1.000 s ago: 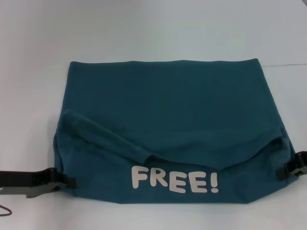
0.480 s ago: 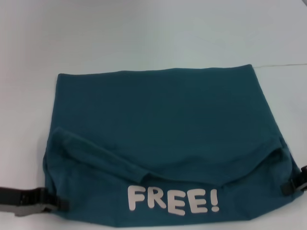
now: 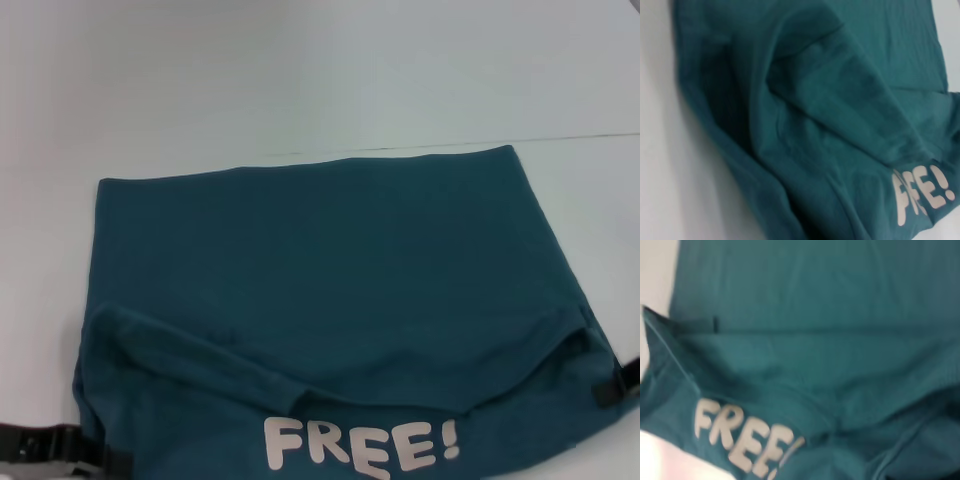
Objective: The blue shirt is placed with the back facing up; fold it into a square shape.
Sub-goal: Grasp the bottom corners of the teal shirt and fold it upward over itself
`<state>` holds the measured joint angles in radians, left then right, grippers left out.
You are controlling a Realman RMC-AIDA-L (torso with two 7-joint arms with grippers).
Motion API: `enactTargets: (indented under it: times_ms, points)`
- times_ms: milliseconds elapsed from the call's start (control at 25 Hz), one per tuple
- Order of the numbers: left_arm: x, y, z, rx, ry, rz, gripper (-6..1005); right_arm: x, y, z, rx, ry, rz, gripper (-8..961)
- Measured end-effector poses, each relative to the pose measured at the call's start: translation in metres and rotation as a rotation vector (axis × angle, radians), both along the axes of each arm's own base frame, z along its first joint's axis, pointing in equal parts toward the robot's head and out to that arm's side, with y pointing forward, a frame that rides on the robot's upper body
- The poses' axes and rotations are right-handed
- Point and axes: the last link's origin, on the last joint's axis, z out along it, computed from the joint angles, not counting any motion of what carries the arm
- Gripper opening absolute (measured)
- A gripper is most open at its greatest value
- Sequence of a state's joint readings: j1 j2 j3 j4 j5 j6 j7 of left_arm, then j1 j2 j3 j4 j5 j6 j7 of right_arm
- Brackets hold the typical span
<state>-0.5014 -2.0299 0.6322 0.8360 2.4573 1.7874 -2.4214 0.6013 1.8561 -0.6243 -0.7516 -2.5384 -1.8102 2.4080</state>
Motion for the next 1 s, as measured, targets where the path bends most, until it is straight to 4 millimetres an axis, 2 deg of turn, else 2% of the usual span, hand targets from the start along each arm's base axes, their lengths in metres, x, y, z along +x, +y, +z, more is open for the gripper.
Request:
enactTargets:
  times_ms: [280, 680, 840, 1000]
  points:
    - [0.027, 0.026, 0.019, -0.015, -0.041, -0.070, 28, -0.014, 0.023, 0.022, 0.169, 0.093, 0.040, 57]
    - [0.052, 0.070, 0.048, 0.088, -0.068, -0.009, 27, -0.017, 0.049, 0.049, 0.450, 0.200, 0.017, 58]
    - [0.059, 0.087, 0.050, 0.156, -0.067, 0.005, 27, -0.013, 0.063, 0.050, 0.572, 0.199, -0.009, 59]
    - [0.057, 0.103, 0.043, 0.236, -0.045, 0.041, 29, -0.003, 0.073, 0.039, 0.651, 0.159, -0.051, 60]
